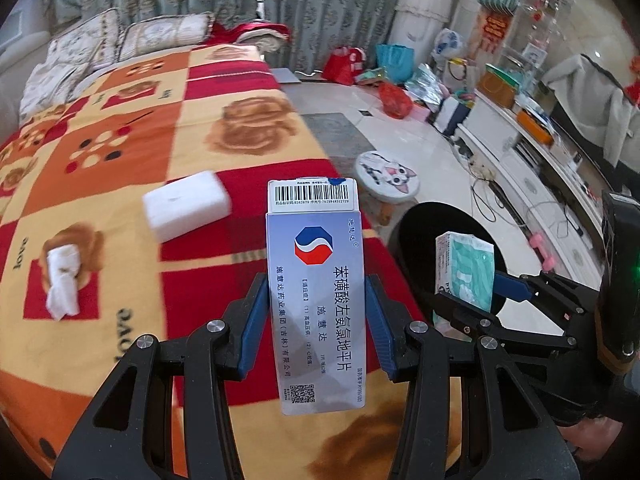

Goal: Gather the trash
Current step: 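Carry the pill box and tissue pack over the black bin with both tools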

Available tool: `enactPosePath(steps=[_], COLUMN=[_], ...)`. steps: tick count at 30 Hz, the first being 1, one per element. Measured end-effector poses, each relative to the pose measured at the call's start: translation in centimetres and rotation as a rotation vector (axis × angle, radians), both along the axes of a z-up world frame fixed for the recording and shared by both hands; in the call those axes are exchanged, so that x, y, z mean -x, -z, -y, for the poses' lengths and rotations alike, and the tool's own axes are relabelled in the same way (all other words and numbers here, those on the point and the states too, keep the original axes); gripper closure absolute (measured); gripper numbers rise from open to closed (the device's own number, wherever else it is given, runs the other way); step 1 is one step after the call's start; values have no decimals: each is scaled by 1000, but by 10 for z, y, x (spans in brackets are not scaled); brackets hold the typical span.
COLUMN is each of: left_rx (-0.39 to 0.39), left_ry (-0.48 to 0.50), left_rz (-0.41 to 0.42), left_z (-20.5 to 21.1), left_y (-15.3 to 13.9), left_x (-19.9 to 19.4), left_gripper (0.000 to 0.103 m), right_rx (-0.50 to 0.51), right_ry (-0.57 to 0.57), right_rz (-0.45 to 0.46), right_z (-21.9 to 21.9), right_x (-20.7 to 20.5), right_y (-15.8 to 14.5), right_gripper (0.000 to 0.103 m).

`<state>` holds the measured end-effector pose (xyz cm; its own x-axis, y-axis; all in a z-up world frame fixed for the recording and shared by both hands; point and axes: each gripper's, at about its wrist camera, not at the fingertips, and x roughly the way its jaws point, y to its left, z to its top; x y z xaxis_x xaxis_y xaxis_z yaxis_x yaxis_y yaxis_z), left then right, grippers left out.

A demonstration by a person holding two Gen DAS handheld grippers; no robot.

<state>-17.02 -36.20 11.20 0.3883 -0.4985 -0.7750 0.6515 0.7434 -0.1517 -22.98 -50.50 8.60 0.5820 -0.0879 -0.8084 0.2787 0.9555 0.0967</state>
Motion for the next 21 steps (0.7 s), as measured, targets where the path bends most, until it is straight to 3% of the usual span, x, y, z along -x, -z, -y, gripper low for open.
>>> enactPosePath(steps=[21], left_rx=[-19], left_ry=[100], left_rz=[-19], left_z=[90], left_y=[13], left_x=[13], left_gripper=[58], right_rx=[-31], right_ry=[160], right_rz=[-22], right_z=[88], right_x=[37], right_y=[18], right_gripper=[51])
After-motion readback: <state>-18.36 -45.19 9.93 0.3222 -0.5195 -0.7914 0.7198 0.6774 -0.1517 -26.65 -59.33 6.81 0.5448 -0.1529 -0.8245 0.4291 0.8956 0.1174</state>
